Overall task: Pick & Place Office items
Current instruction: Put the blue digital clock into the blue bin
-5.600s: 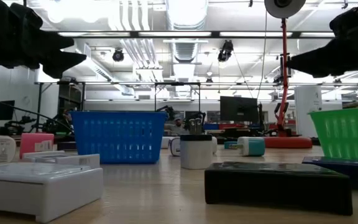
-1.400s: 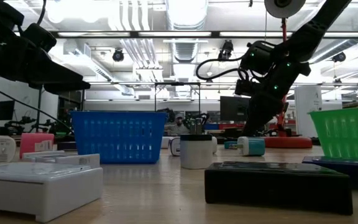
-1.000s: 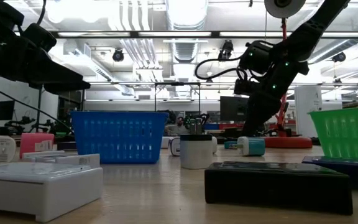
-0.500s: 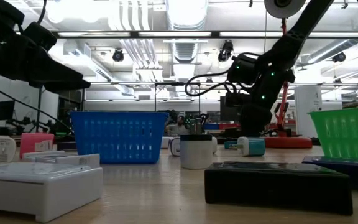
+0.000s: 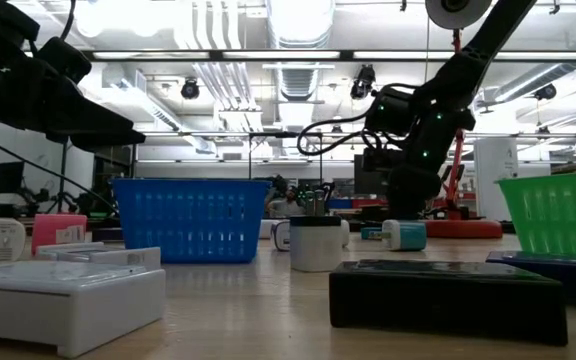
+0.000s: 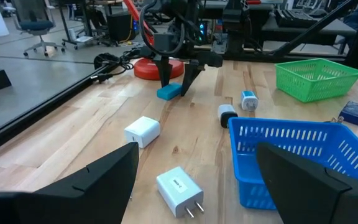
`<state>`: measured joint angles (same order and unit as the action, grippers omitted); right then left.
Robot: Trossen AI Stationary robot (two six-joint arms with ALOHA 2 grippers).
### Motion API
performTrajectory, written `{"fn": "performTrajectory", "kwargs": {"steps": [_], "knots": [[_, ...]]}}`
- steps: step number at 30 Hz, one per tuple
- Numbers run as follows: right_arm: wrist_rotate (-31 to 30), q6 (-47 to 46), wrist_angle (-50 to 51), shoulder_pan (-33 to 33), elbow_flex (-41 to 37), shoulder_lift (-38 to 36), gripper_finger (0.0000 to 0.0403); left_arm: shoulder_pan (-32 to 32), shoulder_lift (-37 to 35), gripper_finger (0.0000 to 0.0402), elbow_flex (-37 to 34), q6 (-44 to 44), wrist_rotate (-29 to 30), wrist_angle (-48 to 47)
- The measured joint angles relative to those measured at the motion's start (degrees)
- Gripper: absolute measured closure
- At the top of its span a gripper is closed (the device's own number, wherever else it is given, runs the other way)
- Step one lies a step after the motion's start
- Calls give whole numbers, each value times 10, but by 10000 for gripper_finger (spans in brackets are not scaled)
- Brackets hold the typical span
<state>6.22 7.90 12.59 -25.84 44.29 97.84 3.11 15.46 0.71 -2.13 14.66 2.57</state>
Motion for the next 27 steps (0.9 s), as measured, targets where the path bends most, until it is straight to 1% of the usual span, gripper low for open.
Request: {"fn": "performTrajectory", "kwargs": {"steps": [10, 13, 17, 21, 27], "knots": [[1, 3, 7, 1, -1, 0, 166, 0, 0, 69, 0, 0, 2, 0], [1, 2, 8, 1, -1, 0, 170, 0, 0, 69, 0, 0, 2, 0], [0, 2, 11, 4, -1, 0, 196, 0, 0, 69, 0, 0, 1, 0], [-1, 7, 12, 14, -1, 0, 252, 0, 0, 69, 0, 0, 1, 0], [-6, 14, 12, 23, -1, 0, 254, 0, 0, 69, 0, 0, 1, 0]]}}
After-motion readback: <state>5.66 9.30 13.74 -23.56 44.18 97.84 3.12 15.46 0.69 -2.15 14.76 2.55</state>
